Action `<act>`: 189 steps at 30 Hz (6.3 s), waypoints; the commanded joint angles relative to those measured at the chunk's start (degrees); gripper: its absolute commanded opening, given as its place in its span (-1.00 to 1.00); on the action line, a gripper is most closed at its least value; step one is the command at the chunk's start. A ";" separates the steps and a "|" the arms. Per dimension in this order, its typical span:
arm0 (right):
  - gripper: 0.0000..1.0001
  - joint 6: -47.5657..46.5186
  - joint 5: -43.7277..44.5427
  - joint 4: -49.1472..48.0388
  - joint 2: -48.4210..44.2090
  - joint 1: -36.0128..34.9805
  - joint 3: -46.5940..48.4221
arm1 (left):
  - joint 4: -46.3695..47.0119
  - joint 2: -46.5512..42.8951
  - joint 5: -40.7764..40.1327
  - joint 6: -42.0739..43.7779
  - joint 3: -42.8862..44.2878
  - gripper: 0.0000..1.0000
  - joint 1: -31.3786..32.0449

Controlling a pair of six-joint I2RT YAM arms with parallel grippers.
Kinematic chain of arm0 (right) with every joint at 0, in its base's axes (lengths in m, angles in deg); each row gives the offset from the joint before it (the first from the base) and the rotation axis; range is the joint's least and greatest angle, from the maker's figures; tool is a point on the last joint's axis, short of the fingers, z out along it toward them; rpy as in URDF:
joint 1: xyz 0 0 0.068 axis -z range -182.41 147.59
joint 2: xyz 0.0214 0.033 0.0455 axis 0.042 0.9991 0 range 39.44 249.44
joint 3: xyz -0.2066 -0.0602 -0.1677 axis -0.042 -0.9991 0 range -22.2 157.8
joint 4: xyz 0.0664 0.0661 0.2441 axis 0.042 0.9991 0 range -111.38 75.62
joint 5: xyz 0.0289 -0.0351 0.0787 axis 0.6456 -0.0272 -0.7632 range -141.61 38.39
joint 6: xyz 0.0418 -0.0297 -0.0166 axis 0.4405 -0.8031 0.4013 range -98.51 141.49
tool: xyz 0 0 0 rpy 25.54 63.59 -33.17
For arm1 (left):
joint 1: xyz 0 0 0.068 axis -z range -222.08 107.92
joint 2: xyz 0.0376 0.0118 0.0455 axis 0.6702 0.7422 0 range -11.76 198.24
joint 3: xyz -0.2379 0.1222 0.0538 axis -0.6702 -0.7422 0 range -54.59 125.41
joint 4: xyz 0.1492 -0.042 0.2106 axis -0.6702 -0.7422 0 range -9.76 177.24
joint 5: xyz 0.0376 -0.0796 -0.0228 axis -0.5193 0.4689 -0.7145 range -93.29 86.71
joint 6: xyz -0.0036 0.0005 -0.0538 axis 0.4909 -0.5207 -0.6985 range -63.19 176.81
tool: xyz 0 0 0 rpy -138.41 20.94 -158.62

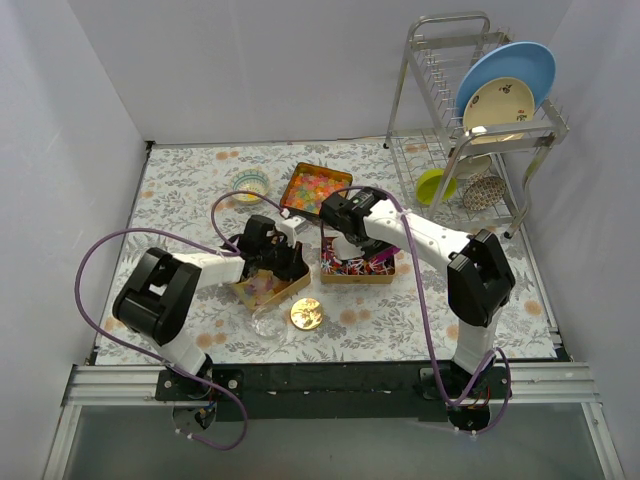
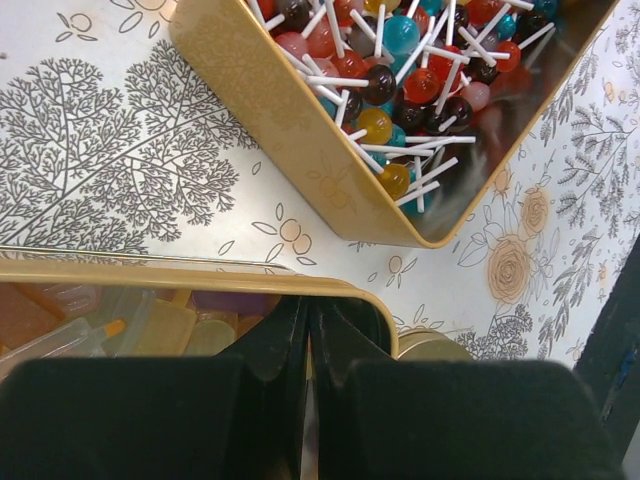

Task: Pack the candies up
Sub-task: Adjust the storage box at the center of the board, then place the fake candies in the packing bottle.

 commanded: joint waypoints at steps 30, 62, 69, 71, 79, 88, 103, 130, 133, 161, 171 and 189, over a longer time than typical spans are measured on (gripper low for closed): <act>-0.97 6.91 -17.97 -2.06 12.52 -2.13 11.66 | 7.97 0.77 6.85 -4.09 -2.48 -1.00 0.42; -0.97 2.70 -43.55 -25.79 -5.92 8.32 -14.17 | -18.22 -14.87 5.00 11.02 2.44 -0.25 -2.22; -0.97 2.78 -51.38 -30.19 -9.53 10.88 -19.70 | -22.87 -15.58 4.92 11.38 8.06 -0.23 -2.57; -0.97 3.13 -51.55 -31.24 -9.54 11.22 -20.15 | -23.75 -15.49 4.65 11.29 9.65 -0.23 -2.74; -0.97 2.96 -52.17 -32.30 -10.85 14.65 -22.52 | -24.64 -12.59 4.12 11.03 16.06 -0.20 -5.38; -0.97 1.90 -53.66 -32.83 -12.61 18.17 -22.26 | -30.41 -8.20 2.02 15.06 25.20 -0.17 -9.16; -0.97 3.93 -65.27 -39.31 -25.08 18.00 -25.15 | -36.77 -10.56 -6.51 15.08 28.91 -0.05 -15.75; -0.97 -8.21 -40.13 -13.50 -11.74 -11.88 -0.21 | -35.01 -27.17 -9.33 6.98 16.60 0.14 -27.09; -0.97 -8.99 -39.60 -13.23 -10.07 -13.02 0.42 | -35.18 -28.58 -9.50 7.25 15.98 0.15 -27.18; -0.97 -6.62 -21.33 -2.77 0.84 -21.73 10.26 | -33.25 -34.74 -10.29 6.90 11.50 0.15 -27.18; -0.97 -6.45 -17.19 -1.54 1.19 -23.75 10.26 | -31.67 -35.97 -10.38 6.46 10.71 0.16 -27.18; -0.97 -6.27 -13.32 1.62 2.33 -26.48 13.69 | -30.61 -39.31 -9.94 4.70 7.63 0.17 -27.18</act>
